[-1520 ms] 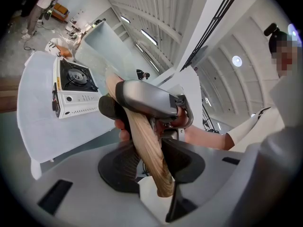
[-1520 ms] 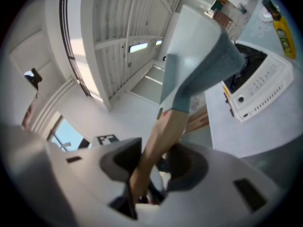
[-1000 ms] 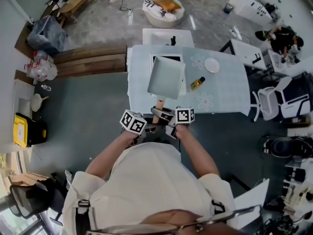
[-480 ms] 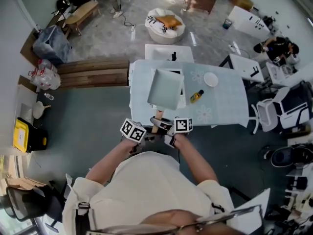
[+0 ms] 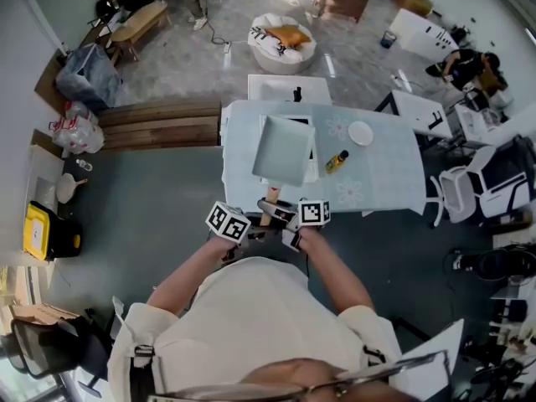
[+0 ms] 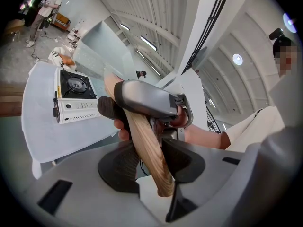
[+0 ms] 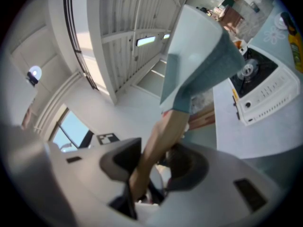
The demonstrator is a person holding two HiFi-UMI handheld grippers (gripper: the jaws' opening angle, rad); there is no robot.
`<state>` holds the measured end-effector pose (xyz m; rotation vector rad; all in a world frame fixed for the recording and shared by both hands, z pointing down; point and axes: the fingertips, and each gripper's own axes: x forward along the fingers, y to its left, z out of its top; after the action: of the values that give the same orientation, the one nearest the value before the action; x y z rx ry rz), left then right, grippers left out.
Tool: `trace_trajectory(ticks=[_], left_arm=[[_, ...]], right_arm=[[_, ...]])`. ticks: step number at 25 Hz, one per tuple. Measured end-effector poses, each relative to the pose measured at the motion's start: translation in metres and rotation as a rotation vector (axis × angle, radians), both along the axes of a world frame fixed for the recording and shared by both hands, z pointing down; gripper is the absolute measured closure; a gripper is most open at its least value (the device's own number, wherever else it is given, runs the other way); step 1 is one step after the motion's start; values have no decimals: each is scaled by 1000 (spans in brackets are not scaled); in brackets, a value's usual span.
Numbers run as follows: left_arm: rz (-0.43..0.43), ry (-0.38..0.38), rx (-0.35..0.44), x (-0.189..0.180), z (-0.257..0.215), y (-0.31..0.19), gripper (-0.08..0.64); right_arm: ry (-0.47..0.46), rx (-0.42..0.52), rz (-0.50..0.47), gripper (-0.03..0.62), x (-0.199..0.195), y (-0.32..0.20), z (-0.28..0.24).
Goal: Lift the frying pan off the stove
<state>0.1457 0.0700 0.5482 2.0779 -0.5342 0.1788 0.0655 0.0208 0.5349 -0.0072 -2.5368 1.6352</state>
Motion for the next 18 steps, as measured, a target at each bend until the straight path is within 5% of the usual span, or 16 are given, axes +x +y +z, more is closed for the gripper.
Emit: trace_trajectory(ticks=[4, 8, 12, 18], left_arm=[[0, 6, 2, 3, 0, 1, 394], [1, 6, 3, 5, 4, 4, 394], [1, 9, 4, 8, 4, 5, 394], [4, 4, 0, 4, 5, 4, 394]], right_arm=[[36, -65, 23, 416, 6, 4, 6], [24, 21, 3, 416, 7, 2, 4], [32, -57, 21, 416, 10, 8, 6], [-7, 2, 2, 416, 4, 3, -2]])
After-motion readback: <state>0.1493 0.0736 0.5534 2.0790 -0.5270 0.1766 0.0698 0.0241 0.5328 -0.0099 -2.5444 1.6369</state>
